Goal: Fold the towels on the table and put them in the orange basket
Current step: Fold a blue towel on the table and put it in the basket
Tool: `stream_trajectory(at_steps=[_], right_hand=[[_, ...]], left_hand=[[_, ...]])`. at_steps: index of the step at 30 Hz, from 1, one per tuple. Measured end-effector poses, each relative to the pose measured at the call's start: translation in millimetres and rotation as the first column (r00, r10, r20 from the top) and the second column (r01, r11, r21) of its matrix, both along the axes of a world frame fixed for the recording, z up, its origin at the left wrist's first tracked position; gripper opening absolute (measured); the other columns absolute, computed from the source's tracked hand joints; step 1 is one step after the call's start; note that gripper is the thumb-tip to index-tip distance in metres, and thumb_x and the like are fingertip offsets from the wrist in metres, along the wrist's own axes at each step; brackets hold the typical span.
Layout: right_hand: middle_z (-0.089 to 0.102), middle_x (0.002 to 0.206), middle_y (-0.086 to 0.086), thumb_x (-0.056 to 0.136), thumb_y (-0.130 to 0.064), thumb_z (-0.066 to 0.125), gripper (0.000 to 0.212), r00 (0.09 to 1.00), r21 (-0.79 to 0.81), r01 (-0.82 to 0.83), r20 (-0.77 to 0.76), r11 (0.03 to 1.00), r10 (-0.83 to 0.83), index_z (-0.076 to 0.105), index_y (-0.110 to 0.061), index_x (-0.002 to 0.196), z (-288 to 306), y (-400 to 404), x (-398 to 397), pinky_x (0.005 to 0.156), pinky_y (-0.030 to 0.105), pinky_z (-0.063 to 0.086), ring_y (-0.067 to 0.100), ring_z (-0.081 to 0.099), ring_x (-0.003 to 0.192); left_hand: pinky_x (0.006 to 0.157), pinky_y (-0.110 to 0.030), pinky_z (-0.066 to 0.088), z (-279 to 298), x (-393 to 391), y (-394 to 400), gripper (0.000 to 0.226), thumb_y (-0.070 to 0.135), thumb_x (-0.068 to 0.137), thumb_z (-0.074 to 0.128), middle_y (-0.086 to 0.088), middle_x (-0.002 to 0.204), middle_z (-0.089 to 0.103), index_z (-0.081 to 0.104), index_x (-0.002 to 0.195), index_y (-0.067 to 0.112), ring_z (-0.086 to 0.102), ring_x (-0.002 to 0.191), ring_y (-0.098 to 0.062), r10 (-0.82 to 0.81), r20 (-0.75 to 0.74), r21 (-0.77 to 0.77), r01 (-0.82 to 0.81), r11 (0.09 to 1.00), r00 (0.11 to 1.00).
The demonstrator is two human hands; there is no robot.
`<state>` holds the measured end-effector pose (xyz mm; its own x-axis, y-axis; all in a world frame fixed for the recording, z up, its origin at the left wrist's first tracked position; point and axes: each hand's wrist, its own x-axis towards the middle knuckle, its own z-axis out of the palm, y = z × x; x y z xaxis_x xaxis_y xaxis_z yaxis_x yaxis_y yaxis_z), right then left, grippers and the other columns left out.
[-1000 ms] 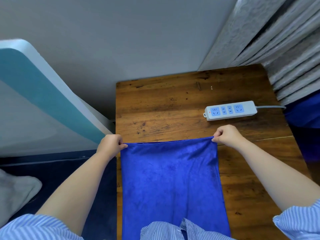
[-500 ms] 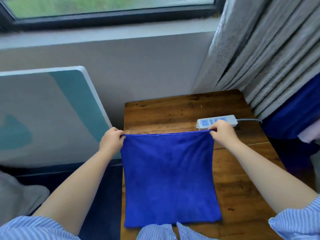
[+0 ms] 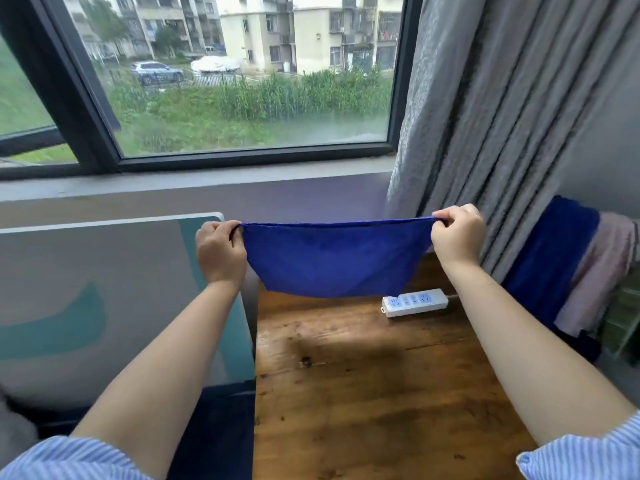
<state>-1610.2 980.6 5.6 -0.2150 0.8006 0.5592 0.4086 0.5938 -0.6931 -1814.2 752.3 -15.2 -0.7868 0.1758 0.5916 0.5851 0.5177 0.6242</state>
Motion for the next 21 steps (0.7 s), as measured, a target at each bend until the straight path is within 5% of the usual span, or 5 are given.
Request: stream_trajectory(at_steps=[3, 7, 13, 21], right_hand=[[0.06, 0.092, 0.032, 0.074, 0.013, 0.048, 0.026, 0.996, 0.082, 0.024, -0.083, 0.996, -0.018, 0.07, 0.008, 0.088, 18.1, 1.6, 9.0, 0.076, 0.035, 0.039, 0.045, 0.056, 0.09], [0.06, 0.107, 0.025, 0.076, 0.008, 0.049, 0.03, 0.928, -0.107, -0.008, 0.37, 0.994, 0.048, 0.071, 0.0, 0.096, 9.3, 7.9, 13.4, 0.084, 0.037, 0.045, 0.041, 0.055, 0.101], [0.06, 0.103, 0.024, 0.075, 0.007, 0.05, 0.029, 0.929, -0.035, -0.033, 0.368, 0.999, 0.043, 0.07, -0.001, 0.093, 7.2, 17.7, 17.8, 0.076, 0.035, 0.045, 0.039, 0.056, 0.096], [0.059, 0.112, 0.021, 0.079, 0.004, 0.049, 0.03, 0.868, -0.145, -0.073, 0.477, 0.987, 0.134, 0.07, -0.002, 0.099, -19.0, 27.9, -0.7, 0.084, 0.031, 0.045, 0.036, 0.056, 0.102]], left_hand=[[0.075, -0.039, 0.041, 17.1, 0.4, -8.7, 0.018, 0.002, 0.088, 0.055, -0.029, 0.091, 0.061, 0.069, 0.096, -0.006, 0.055, 0.089, -0.042, -0.064, -0.161, -0.033, 0.06, 0.998, 0.985], [0.079, -0.035, 0.043, 12.4, 0.5, -14.1, 0.025, 0.015, 0.094, 0.047, -0.02, 0.108, 0.056, 0.066, 0.104, 0.002, 0.055, 0.1, -0.037, -0.082, 0.104, -0.53, 0.125, 0.839, 0.991], [0.074, -0.036, 0.042, 15.4, 3.7, -9.8, 0.024, 0.014, 0.093, 0.047, -0.021, 0.106, 0.056, 0.065, 0.101, -0.001, 0.056, 0.095, -0.04, -0.033, 0.047, -0.481, 0.051, 0.875, 0.998], [0.084, -0.034, 0.048, -4.9, -0.9, 3.0, 0.02, 0.005, 0.088, 0.053, -0.02, 0.101, 0.067, 0.069, 0.094, -0.003, 0.061, 0.099, -0.033, 0.051, 0.374, -0.465, 0.14, 0.874, 0.926]])
